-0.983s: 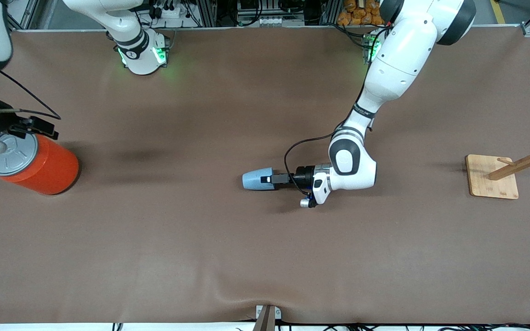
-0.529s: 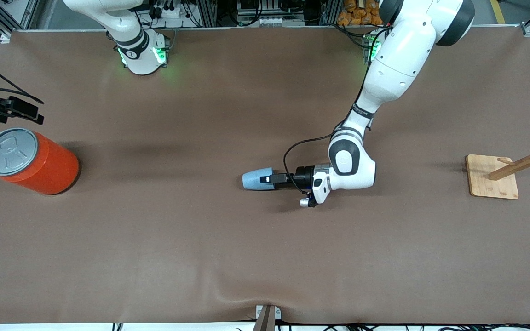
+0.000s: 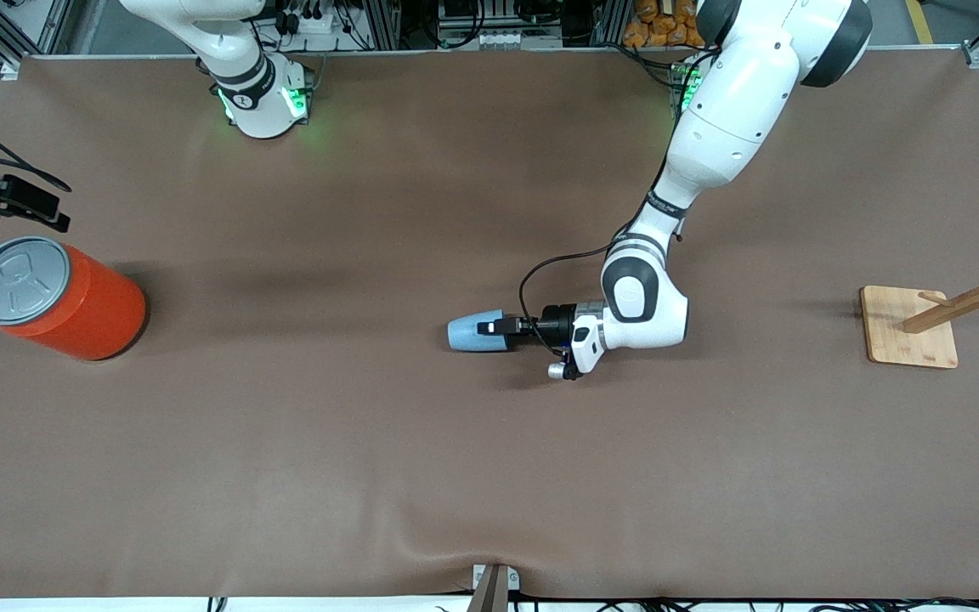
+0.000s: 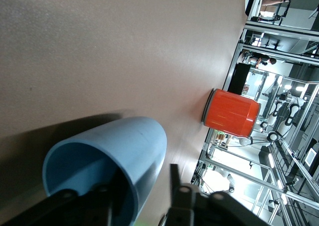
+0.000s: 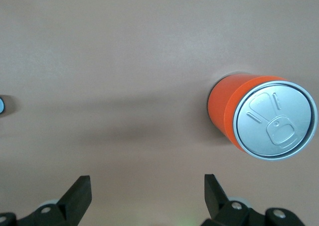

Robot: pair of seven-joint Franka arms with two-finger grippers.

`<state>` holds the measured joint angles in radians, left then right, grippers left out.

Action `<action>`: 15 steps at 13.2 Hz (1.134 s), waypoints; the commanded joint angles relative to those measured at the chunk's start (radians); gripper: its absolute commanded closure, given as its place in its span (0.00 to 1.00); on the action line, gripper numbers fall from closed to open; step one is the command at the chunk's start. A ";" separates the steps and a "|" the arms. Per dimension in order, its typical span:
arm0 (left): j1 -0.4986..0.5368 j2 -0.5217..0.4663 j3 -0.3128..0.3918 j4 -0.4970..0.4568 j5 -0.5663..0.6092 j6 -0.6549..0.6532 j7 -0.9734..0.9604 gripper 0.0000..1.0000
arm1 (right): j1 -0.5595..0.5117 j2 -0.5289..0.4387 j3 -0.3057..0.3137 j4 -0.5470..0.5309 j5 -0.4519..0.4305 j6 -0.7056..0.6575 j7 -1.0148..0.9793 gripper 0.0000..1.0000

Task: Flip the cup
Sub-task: 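Carry the cup with the left gripper toward the wooden stand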

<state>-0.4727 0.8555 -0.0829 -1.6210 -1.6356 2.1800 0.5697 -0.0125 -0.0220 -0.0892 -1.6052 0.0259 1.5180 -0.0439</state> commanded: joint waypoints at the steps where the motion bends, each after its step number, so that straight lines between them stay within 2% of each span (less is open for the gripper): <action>1: 0.003 0.008 0.003 0.009 -0.027 0.004 0.047 1.00 | -0.018 0.024 0.017 0.042 0.003 -0.045 0.009 0.00; 5: 0.019 -0.006 0.003 0.010 -0.027 -0.002 0.032 1.00 | 0.003 0.024 0.019 0.059 -0.004 -0.062 0.042 0.00; 10: 0.029 -0.143 0.006 0.013 0.038 -0.012 -0.178 1.00 | 0.009 0.024 0.022 0.056 0.000 -0.039 0.084 0.00; 12: 0.034 -0.220 0.012 0.015 0.146 -0.012 -0.327 1.00 | 0.022 0.024 0.023 0.059 0.000 -0.039 0.124 0.00; 15: 0.101 -0.340 0.015 0.012 0.412 -0.067 -0.534 1.00 | 0.037 0.025 0.025 0.076 -0.001 -0.042 0.125 0.00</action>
<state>-0.4129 0.5989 -0.0682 -1.5731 -1.3455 2.1649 0.1366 0.0047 -0.0139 -0.0635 -1.5715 0.0253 1.4882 0.0516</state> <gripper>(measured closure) 0.947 0.000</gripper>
